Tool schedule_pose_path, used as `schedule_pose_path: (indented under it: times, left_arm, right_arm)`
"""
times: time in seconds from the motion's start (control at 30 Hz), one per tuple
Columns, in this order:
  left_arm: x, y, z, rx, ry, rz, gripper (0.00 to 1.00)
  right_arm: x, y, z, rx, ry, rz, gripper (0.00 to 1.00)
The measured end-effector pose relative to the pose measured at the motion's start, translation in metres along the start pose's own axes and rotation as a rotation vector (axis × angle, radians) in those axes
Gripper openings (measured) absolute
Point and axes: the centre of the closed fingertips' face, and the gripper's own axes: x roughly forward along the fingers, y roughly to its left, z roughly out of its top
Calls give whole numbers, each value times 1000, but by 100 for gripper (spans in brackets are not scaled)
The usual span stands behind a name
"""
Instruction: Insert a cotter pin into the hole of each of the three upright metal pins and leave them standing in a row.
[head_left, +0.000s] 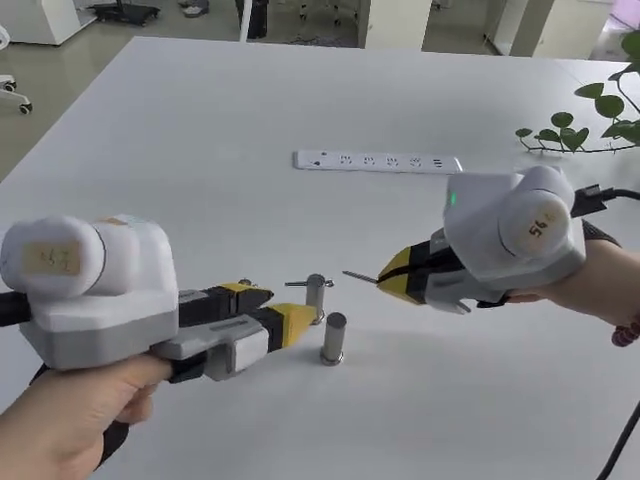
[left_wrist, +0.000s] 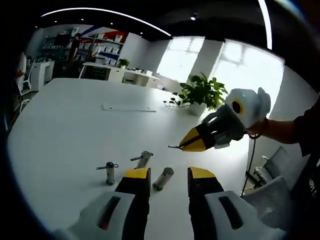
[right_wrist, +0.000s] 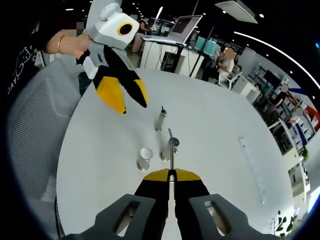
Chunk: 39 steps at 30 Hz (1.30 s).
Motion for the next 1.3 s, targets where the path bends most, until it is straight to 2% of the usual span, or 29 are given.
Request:
schedule_pose_path:
  times: [0.17, 0.4, 0.7, 1.1, 1.3]
  left_arm:
    - [4, -3, 0, -37, 8, -28, 24]
    - [9, -5, -5, -81, 29, -41, 18]
    - [12, -12, -2, -147, 28, -82, 9]
    - [13, -20, 0, -213, 29, -139, 1]
    - [10, -22, 1, -163, 25, -145, 1]
  right_arm:
    - [-2, 10, 13, -25, -40, 19, 0]
    - [-2, 27, 29, -56, -86, 67, 0]
    - [-1, 38, 41, -89, -116, 96, 0]
    - [1, 43, 41, -97, -119, 102, 0]
    - [0, 44, 43, -82, -126, 103, 0]
